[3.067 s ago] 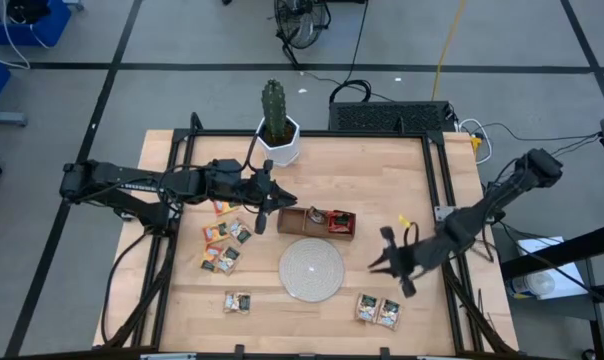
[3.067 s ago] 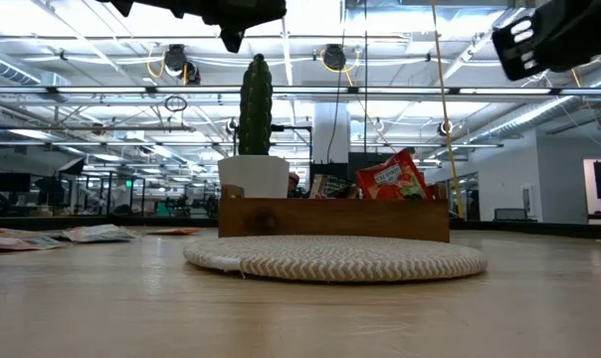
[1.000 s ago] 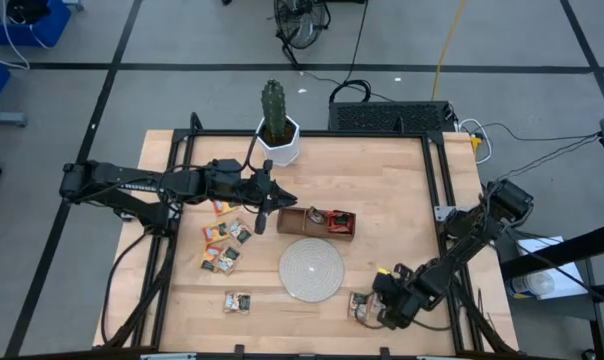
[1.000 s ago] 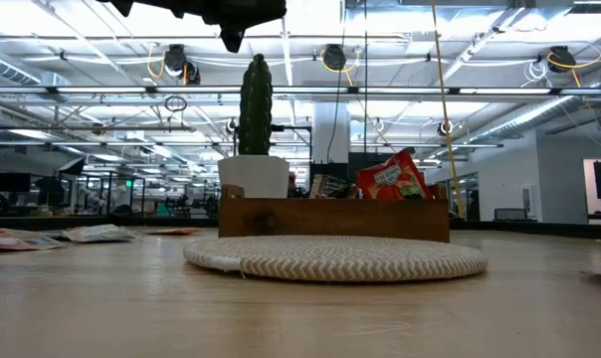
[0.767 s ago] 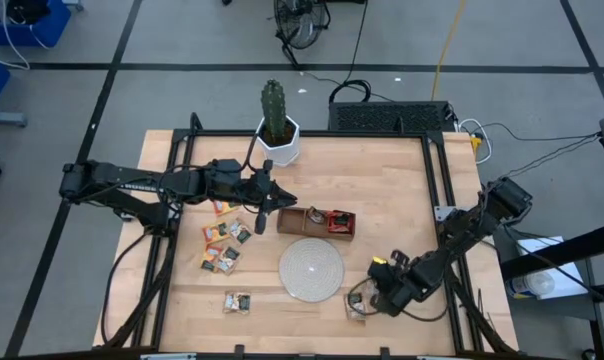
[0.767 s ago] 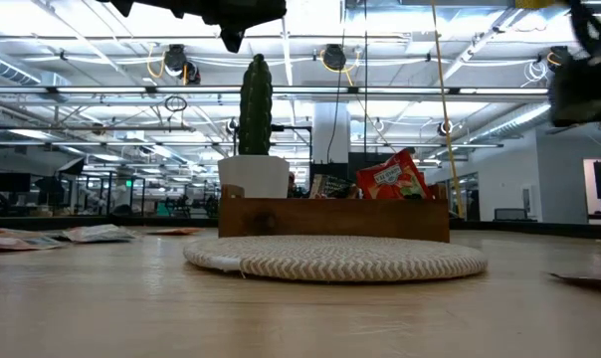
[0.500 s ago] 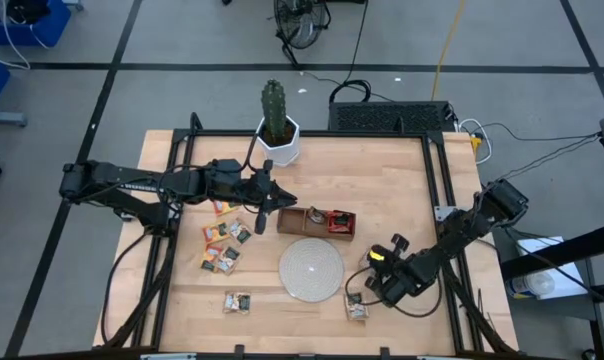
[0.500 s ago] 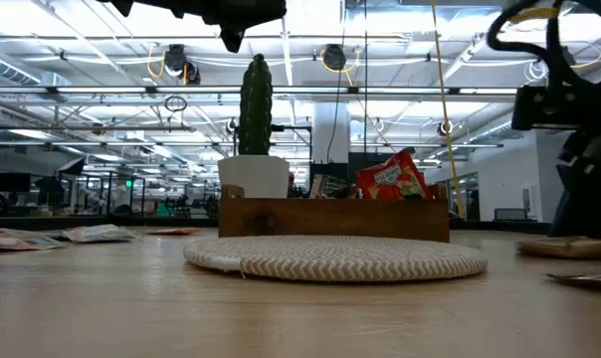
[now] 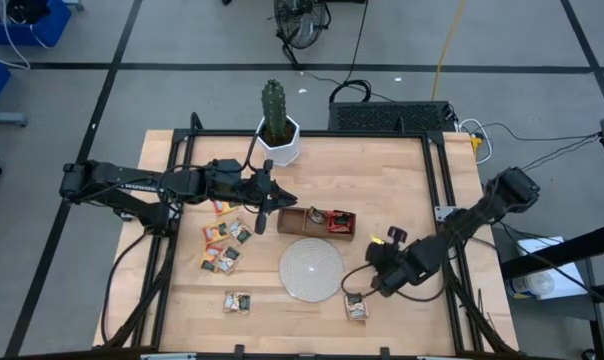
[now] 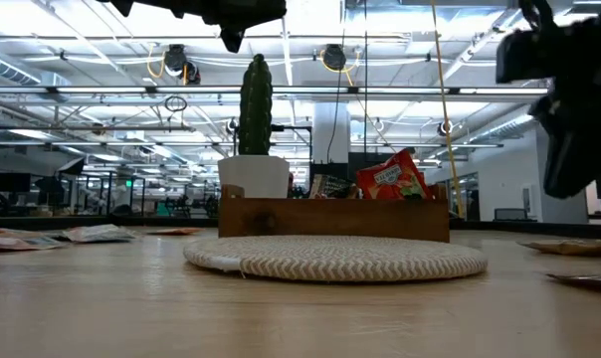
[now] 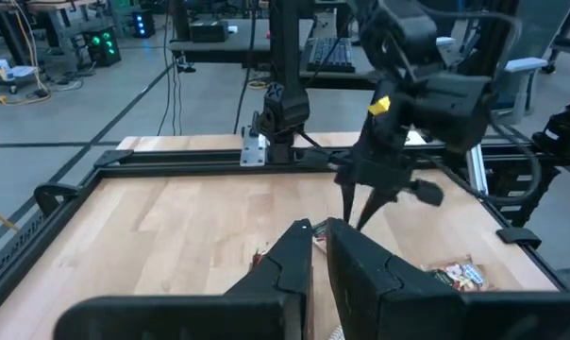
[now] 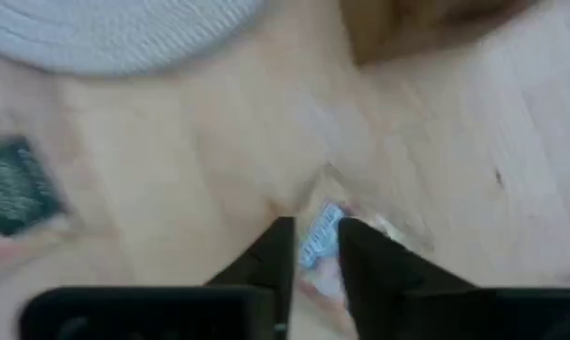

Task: Pick & Place Tea
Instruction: Put the brown tea bag into the middle section of the wooden organizer

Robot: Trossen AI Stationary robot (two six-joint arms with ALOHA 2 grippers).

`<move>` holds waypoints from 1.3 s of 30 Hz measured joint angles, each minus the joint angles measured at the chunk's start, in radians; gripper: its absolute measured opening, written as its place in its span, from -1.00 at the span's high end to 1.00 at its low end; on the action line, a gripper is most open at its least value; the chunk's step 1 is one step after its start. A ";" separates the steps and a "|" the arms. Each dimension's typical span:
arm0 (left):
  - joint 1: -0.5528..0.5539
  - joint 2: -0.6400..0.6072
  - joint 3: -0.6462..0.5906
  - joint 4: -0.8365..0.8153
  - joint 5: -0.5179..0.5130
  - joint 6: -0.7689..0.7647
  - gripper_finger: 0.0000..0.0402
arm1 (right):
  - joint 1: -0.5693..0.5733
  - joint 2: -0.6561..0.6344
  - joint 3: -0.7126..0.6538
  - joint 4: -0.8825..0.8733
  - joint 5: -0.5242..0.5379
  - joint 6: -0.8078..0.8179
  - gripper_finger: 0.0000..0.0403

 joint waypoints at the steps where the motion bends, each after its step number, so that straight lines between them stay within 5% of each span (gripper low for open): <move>1: 0.000 0.000 0.000 0.000 0.000 0.000 0.79 | -0.010 -0.002 0.016 0.028 -0.023 -0.025 0.56; 6: 0.000 0.000 0.000 0.000 0.000 0.000 0.79 | -0.092 0.013 0.085 0.139 -0.258 -0.137 0.06; 10: 0.000 0.000 0.000 0.000 0.000 0.000 0.79 | -0.178 0.083 0.176 -0.036 -0.392 -0.152 -0.13; 16: 0.000 0.000 0.000 0.000 0.000 0.000 0.79 | -0.225 0.236 0.289 -0.356 -0.292 -0.211 -0.03; 26: -0.001 0.000 0.000 0.000 0.000 0.000 0.79 | -0.202 0.309 0.199 -0.126 -0.348 -0.075 0.04; 39: -0.001 0.000 0.000 0.000 0.000 0.000 0.79 | -0.109 0.296 0.193 -0.509 -0.352 0.121 0.13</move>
